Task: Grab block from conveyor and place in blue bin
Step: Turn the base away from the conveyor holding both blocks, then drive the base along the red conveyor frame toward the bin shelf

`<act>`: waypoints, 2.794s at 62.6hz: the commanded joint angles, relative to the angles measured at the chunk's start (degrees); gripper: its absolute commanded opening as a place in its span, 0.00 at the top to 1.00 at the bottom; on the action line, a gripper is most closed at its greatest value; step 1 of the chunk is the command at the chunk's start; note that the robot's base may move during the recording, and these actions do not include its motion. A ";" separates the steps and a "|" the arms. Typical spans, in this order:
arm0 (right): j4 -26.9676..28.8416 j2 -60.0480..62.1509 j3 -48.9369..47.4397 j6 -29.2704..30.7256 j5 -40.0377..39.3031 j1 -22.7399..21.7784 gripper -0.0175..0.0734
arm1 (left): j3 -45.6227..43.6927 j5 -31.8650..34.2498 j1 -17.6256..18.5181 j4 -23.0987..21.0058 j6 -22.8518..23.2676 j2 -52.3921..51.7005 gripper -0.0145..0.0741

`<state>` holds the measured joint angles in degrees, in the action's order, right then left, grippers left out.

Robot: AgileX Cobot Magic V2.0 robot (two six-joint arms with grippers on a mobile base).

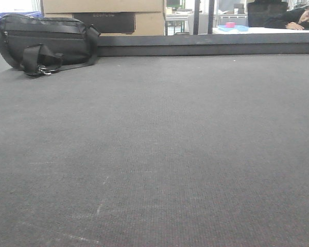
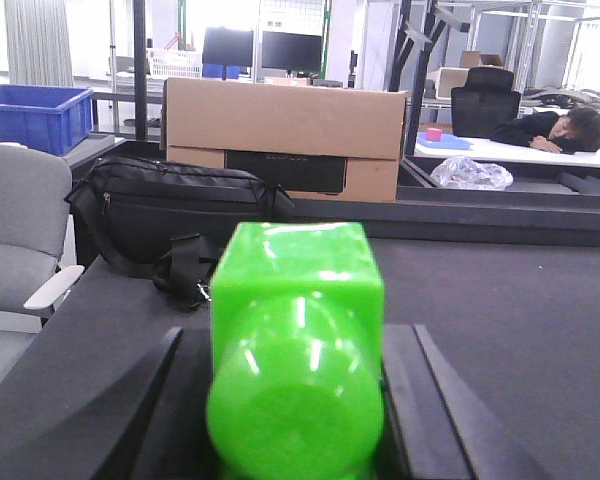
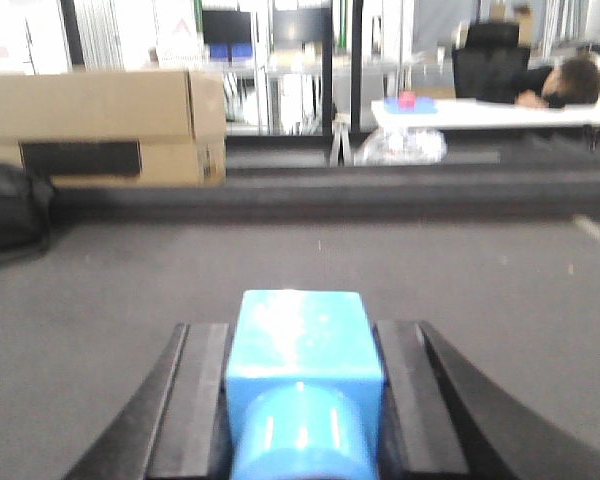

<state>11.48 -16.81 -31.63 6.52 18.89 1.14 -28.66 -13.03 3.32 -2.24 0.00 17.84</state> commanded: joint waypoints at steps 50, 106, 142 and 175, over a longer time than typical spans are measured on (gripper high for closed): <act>0.04 0.26 -1.08 0.44 0.28 0.04 0.99 | 0.07 0.39 0.34 -0.02 0.00 -0.38 0.96; 0.04 0.26 -1.08 0.44 0.04 0.04 0.99 | 0.07 0.39 0.34 -0.02 0.00 -0.38 0.96; 0.04 0.26 -1.08 0.44 -0.06 0.04 0.99 | 0.07 0.39 0.34 -0.02 0.00 -0.38 0.96; 0.04 0.26 -1.08 0.44 -0.06 0.04 0.99 | 0.07 0.39 0.34 -0.02 0.00 -0.38 0.96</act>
<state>11.48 -16.68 -32.37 6.64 20.18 1.14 -28.50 -13.48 3.32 -2.24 0.00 17.61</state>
